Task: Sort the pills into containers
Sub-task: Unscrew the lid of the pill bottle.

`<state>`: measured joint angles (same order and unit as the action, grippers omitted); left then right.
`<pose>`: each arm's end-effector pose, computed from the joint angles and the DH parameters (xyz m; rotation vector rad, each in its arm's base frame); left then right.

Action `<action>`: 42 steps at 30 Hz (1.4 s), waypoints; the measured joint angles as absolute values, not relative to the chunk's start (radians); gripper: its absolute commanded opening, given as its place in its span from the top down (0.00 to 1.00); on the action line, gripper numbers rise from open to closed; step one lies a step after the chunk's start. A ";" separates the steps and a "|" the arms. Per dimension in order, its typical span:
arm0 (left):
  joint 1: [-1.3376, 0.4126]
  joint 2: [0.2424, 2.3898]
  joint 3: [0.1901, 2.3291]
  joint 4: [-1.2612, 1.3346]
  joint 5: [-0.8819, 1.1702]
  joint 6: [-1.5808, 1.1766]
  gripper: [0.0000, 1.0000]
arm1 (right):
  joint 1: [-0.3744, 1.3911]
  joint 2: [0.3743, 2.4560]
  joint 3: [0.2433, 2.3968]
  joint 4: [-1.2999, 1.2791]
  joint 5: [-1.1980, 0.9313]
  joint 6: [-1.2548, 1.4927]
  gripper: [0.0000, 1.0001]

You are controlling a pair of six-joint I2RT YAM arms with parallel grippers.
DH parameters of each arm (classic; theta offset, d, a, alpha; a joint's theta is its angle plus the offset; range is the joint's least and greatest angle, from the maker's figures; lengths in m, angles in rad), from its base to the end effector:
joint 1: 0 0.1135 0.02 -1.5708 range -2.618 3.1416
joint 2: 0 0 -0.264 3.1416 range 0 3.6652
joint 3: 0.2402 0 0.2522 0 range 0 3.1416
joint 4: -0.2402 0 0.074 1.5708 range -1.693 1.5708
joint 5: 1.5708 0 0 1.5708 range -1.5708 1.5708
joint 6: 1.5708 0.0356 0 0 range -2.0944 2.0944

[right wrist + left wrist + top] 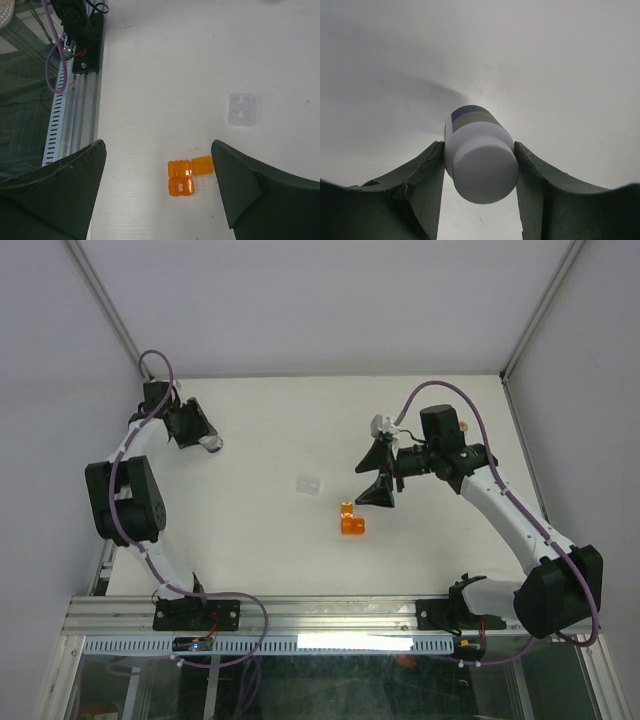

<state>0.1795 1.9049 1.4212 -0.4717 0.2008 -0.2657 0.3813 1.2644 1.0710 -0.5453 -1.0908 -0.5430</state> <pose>0.4088 0.0670 0.2132 -0.4778 2.4765 -0.2882 0.2288 0.1257 0.3161 -1.3678 1.5467 1.1350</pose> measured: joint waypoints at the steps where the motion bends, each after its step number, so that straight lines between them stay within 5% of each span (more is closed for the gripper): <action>1: 0.161 1.836 1.357 -0.460 0.225 -0.286 1.00 | 0.381 1.258 1.063 -0.550 -1.102 -0.559 0.11; 8: -0.184 1.203 0.867 -0.049 0.454 -0.530 1.00 | 0.381 1.124 1.003 -0.574 -1.153 -0.696 0.02; 12: -0.386 1.055 0.652 0.230 0.498 -0.689 1.00 | 0.381 0.973 0.963 -0.556 -1.200 -0.789 0.02; 23: -0.846 1.053 0.473 0.531 0.132 -0.941 1.00 | 0.374 0.919 0.897 -0.476 -1.179 -0.863 0.03; 42: -0.923 1.342 0.497 0.724 -0.017 -1.106 1.00 | 0.479 1.077 0.742 -0.255 -0.957 -0.783 0.14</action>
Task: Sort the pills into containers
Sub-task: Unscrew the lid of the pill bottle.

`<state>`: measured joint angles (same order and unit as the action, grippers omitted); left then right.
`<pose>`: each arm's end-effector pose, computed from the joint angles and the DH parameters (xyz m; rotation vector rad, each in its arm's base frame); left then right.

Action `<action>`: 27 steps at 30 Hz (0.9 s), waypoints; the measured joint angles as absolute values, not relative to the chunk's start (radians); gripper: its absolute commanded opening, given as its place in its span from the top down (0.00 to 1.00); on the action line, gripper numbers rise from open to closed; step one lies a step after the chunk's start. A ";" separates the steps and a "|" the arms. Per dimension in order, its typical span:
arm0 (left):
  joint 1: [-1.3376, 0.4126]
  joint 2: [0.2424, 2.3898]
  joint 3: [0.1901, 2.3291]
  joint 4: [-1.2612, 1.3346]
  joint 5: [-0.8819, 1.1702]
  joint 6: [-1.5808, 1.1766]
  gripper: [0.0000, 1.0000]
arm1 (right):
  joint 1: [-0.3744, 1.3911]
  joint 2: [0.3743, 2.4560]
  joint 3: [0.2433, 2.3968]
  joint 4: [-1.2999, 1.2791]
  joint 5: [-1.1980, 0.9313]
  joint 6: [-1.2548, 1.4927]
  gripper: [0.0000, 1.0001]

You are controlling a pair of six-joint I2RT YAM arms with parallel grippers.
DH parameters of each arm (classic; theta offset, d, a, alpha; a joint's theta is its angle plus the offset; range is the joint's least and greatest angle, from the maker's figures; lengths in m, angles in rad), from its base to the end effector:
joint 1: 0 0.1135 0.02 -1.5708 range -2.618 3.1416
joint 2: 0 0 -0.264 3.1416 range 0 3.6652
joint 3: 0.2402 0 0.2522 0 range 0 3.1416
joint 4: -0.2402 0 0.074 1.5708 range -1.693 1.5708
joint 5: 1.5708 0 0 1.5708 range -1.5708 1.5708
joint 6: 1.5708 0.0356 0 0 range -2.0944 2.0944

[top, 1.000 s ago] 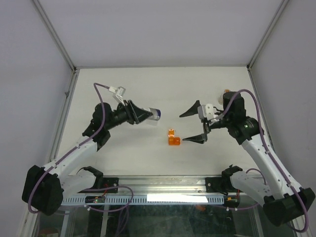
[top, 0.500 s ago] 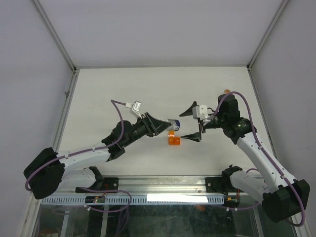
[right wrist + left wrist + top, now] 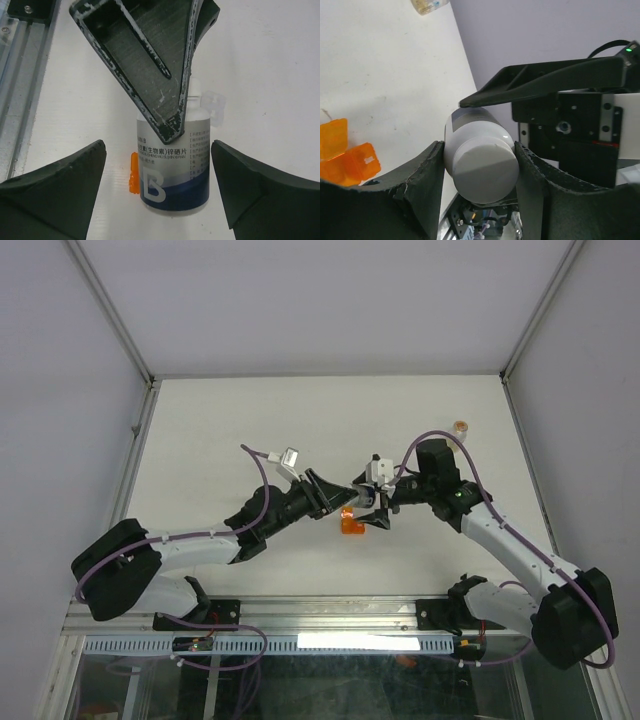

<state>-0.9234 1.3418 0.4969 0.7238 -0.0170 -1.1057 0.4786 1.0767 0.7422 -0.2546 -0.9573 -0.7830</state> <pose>0.1671 -0.2201 0.2140 -0.1905 1.9246 -1.4460 0.1858 0.1292 0.2697 -1.5575 1.2326 0.8266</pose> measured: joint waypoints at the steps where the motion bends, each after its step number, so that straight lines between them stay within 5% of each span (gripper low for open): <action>1: -0.923 1.343 0.497 0.736 -0.015 -1.113 1.00 | 0.485 1.082 0.736 -0.244 -0.944 -0.781 0.16; 16: -0.923 1.366 0.498 0.818 0.039 -1.156 0.97 | 0.516 1.096 0.728 -0.145 -0.920 -0.731 0.59; 20: -0.923 1.366 0.496 0.823 0.047 -1.156 0.44 | 0.516 1.096 0.729 -0.149 -0.923 -0.732 0.91; 23: -0.922 1.366 0.488 0.841 0.064 -1.144 0.27 | 0.515 1.096 0.733 -0.165 -0.939 -0.731 1.00; 27: -0.924 1.330 0.468 0.869 0.096 -1.088 0.14 | 0.494 1.107 0.751 -0.206 -0.990 -0.715 1.00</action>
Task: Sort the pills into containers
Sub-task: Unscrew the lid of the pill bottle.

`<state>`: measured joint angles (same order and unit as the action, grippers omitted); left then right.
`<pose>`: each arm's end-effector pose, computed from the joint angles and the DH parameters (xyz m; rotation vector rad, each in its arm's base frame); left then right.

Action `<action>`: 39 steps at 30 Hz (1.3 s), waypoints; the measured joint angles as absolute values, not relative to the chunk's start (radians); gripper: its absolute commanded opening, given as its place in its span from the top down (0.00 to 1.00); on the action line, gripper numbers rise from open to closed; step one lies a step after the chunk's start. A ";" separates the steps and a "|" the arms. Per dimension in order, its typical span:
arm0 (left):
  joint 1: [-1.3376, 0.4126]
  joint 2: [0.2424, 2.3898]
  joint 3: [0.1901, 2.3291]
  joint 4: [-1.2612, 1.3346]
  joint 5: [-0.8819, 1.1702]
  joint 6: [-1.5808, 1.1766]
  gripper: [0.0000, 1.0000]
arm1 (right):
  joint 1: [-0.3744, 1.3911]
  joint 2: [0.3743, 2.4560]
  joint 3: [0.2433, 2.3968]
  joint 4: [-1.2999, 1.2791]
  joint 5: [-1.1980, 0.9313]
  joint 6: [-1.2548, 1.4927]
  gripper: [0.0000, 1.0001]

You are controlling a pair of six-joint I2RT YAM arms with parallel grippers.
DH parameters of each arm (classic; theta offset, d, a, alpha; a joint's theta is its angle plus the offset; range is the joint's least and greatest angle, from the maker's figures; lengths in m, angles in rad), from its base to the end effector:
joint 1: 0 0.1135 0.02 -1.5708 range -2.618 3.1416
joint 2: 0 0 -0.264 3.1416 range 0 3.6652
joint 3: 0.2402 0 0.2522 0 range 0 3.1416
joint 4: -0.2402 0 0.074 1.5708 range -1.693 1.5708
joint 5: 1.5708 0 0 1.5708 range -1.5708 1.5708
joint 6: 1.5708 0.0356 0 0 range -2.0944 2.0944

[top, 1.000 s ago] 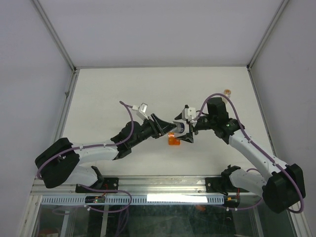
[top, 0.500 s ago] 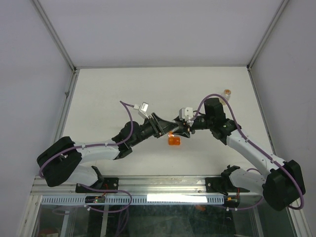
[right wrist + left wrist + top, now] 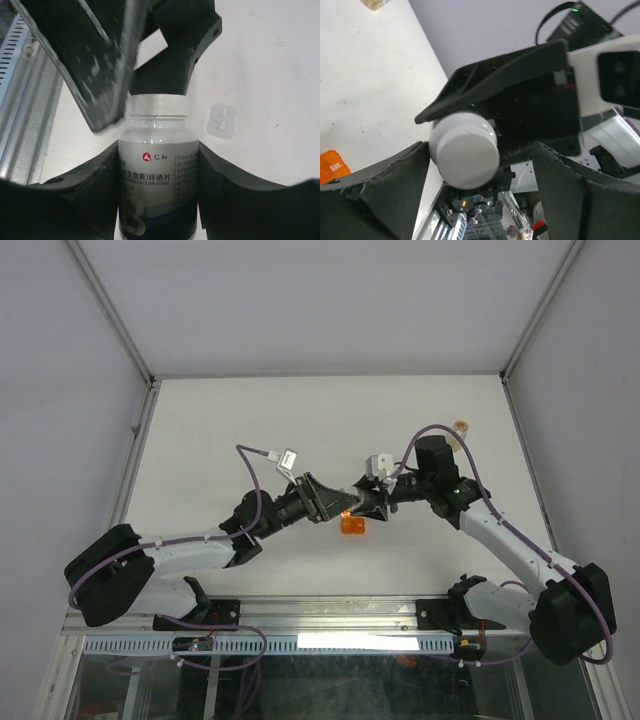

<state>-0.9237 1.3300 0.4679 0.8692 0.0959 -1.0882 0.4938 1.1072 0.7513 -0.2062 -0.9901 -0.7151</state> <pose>0.1609 -0.2186 0.2237 -0.0619 1.8233 -1.5970 0.1898 0.1360 0.2707 -1.5368 1.2344 0.8985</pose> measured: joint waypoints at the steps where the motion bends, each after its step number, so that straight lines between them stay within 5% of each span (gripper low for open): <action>1: -0.924 1.308 0.458 0.871 0.100 -1.067 0.14 | 0.487 1.109 0.754 -0.212 -1.002 -0.710 1.00; 14: -0.924 0.829 0.342 0.820 0.254 -0.291 0.01 | 0.399 1.137 0.832 -0.369 -1.192 -0.684 1.00; 22: -0.923 1.064 0.339 0.941 0.445 0.131 0.01 | 0.385 1.139 0.838 -0.487 -1.259 -0.776 1.00; 39: -0.923 1.209 0.492 0.815 0.562 0.379 0.44 | 0.384 1.165 0.863 -0.630 -1.266 -0.919 1.00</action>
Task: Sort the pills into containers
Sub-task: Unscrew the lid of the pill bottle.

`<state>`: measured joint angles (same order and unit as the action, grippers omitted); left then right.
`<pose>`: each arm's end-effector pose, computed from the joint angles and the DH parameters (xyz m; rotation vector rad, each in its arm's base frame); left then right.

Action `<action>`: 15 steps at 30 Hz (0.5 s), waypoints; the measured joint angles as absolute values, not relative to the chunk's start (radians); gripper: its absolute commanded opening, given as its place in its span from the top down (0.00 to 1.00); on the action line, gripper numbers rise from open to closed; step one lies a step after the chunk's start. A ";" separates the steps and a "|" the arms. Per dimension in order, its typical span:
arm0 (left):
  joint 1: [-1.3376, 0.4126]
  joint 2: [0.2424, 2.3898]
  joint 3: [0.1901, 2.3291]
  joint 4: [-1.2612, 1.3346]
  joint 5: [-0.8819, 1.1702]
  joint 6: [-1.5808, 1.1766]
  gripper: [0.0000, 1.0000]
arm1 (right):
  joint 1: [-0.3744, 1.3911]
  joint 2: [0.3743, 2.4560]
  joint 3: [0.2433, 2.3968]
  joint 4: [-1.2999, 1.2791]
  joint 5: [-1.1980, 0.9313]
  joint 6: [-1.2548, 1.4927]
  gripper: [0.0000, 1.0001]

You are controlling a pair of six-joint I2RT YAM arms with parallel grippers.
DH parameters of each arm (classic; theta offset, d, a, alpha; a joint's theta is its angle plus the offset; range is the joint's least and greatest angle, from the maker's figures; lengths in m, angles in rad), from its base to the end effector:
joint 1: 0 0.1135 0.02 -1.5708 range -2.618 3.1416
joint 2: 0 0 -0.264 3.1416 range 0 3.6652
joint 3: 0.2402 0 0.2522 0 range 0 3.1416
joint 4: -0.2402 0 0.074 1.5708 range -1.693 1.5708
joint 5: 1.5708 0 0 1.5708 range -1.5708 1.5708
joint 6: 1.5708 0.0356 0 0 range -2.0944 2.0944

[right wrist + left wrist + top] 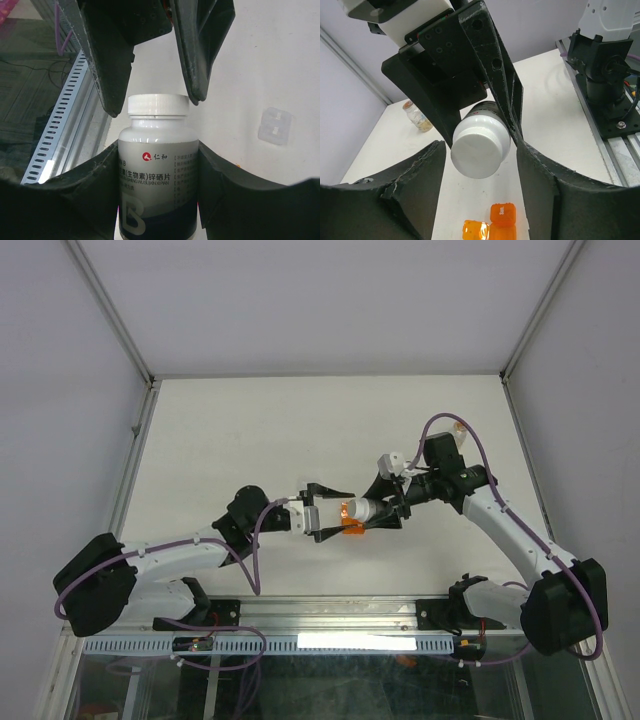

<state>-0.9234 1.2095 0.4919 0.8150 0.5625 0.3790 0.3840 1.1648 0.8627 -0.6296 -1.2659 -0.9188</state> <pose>0.1382 -0.2143 0.2547 1.2677 0.8884 -0.8477 0.1894 0.1131 0.2725 -1.5532 1.2592 1.2050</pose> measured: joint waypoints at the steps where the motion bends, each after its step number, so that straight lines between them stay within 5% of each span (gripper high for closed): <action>1: -0.923 1.212 0.496 0.806 0.564 0.380 0.45 | 0.384 1.165 0.864 -0.633 -1.266 -0.921 1.00; 15: -0.923 1.250 0.537 0.760 0.601 0.405 0.60 | 0.389 1.165 0.866 -0.666 -1.271 -0.945 1.00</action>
